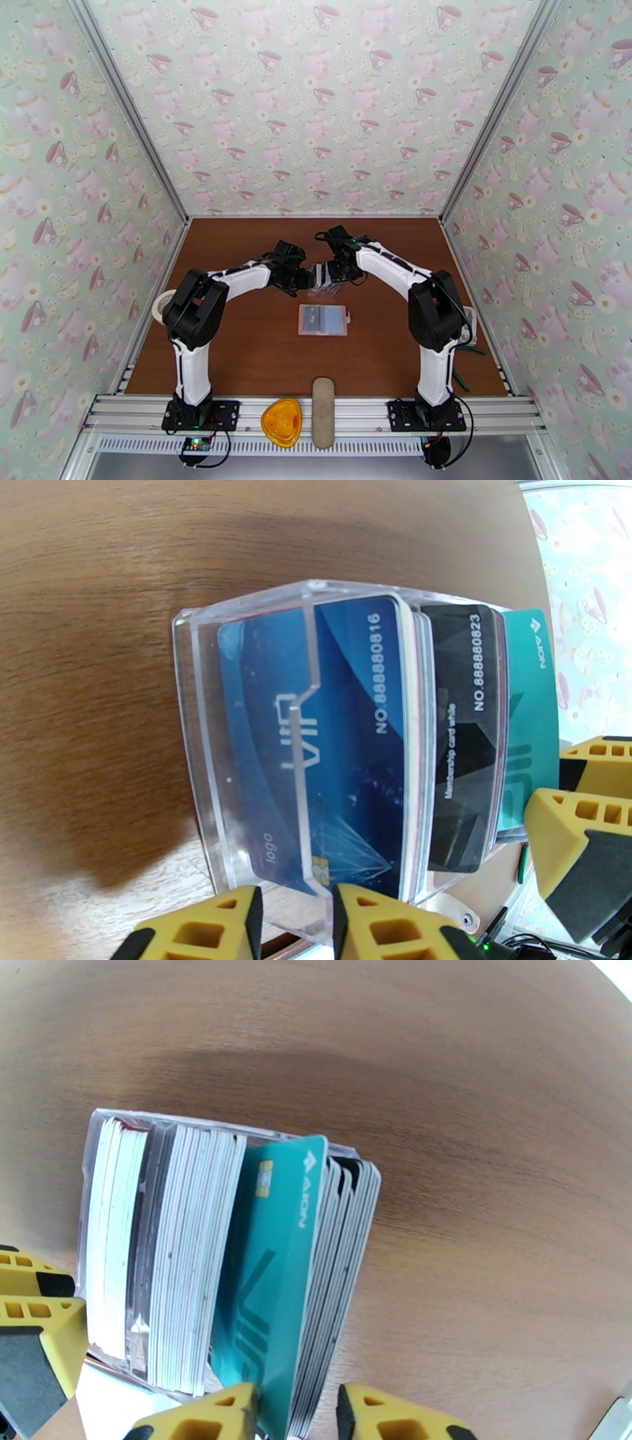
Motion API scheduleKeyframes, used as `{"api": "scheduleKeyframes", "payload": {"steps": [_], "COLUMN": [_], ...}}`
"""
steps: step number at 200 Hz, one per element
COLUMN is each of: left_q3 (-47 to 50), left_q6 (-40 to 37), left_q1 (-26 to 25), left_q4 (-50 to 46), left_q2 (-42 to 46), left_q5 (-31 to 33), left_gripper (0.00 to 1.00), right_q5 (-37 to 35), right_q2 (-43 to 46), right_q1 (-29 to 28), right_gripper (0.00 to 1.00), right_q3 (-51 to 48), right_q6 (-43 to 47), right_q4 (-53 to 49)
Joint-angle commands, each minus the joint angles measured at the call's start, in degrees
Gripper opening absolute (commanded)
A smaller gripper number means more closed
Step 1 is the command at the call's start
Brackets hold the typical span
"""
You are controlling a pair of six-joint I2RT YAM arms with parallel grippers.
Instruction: Put the credit cards into the card holder
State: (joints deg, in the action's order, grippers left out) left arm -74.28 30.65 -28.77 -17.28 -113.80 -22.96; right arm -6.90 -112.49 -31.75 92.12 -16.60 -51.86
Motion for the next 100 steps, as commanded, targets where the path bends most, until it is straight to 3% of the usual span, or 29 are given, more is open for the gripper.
{"api": "scheduleKeyframes", "payload": {"steps": [1, 58, 100], "left_q3": [1.07, 1.16, 0.98], "left_q6": [0.19, 0.19, 0.28], "left_q1": [0.99, 0.95, 0.93], "left_q4": [-2.06, -2.22, -2.07], "left_q2": [0.15, 0.24, 0.05], "left_q5": [0.99, 0.94, 0.88], "left_gripper": [0.31, 0.31, 0.31], "right_q5": [-2.38, -1.03, 3.02], "right_q2": [1.57, 1.47, 2.01], "right_q1": [0.77, 0.70, 0.22], "right_gripper": [0.26, 0.12, 0.09], "right_q3": [1.83, 1.83, 1.66], "right_q6": [0.70, 0.60, -0.09], "right_q4": [-2.73, -2.71, -1.56]}}
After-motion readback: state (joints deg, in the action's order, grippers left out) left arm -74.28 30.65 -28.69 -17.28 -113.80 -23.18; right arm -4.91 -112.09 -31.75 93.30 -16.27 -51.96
